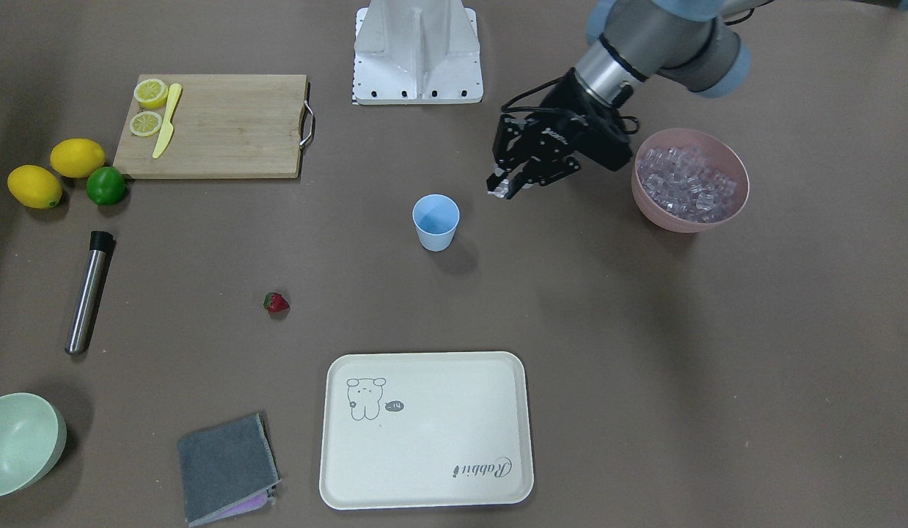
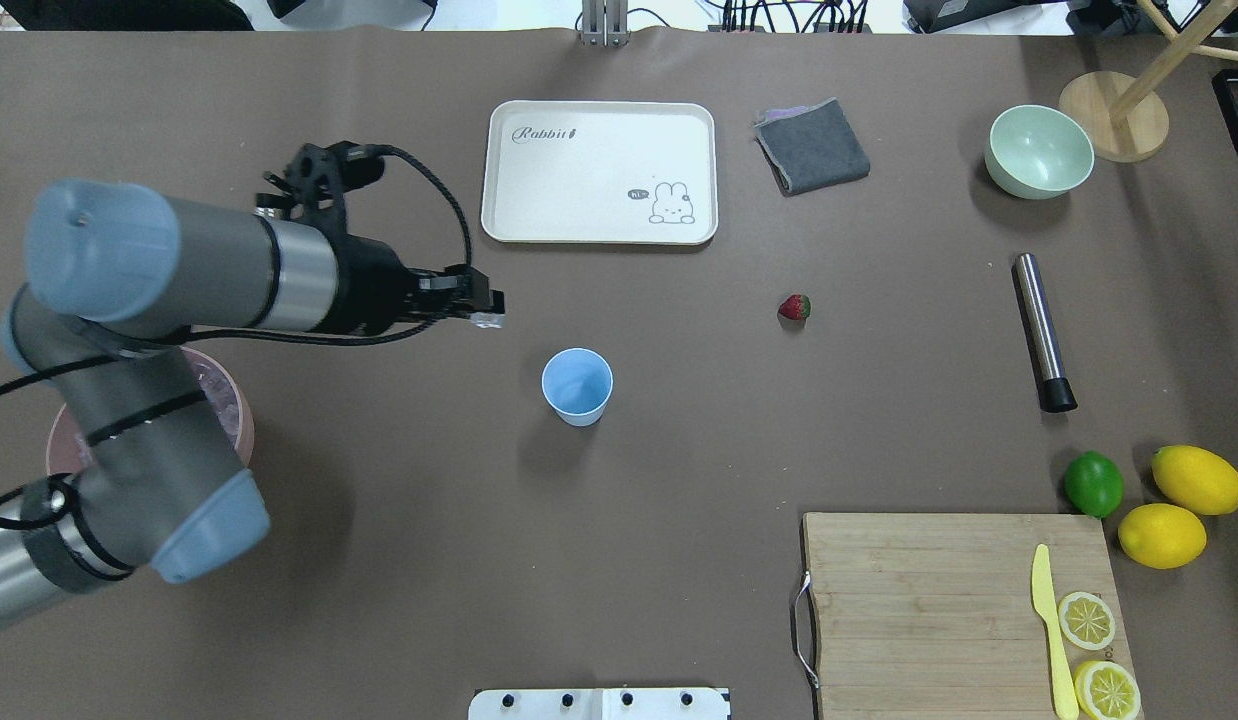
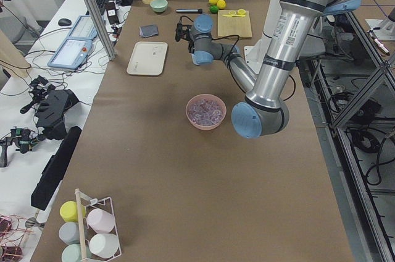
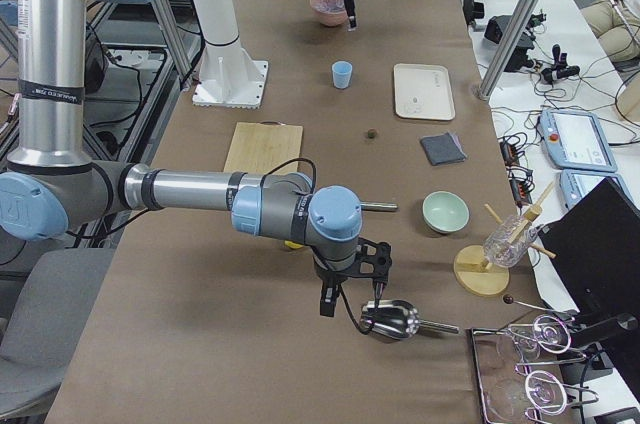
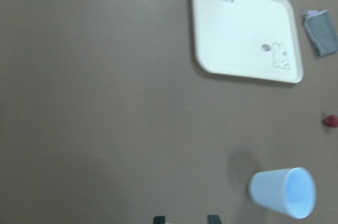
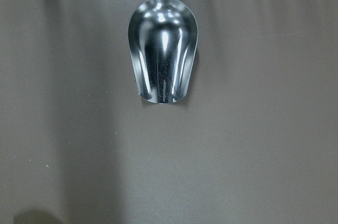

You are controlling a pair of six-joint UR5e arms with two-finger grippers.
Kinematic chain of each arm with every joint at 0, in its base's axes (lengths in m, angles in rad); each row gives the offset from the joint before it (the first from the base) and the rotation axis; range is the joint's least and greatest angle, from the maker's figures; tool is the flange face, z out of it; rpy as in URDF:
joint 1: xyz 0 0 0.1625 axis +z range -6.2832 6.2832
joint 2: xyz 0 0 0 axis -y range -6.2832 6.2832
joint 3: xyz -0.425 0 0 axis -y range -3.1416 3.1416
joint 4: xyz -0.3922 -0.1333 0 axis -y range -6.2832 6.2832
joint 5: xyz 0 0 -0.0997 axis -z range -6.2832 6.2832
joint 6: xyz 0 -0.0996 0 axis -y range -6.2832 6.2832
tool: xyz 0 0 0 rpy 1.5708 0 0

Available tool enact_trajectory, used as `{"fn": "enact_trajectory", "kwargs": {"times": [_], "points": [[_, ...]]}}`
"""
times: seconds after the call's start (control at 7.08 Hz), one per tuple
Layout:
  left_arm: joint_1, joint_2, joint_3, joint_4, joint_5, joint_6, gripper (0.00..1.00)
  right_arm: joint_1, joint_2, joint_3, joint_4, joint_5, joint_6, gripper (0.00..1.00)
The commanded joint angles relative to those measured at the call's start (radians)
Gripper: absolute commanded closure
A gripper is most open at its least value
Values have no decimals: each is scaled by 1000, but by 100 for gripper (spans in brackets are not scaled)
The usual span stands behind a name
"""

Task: Mash ice and strawberries in cup
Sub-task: 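Carry the ice cube over the blue cup and open the left gripper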

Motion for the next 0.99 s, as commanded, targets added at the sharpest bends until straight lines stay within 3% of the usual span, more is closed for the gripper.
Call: {"fn": "enact_trajectory", "kwargs": {"times": [0.0,0.56,0.85], "points": [[97,-105,86,33,140,7,100,-2,2,-4,0,-1,0,0],[131,-110,155,28,144,11,100,0,0,-4,0,-1,0,0],[132,-108,151,30,145,11,3,-2,0,-3,0,3,0,0]]}}
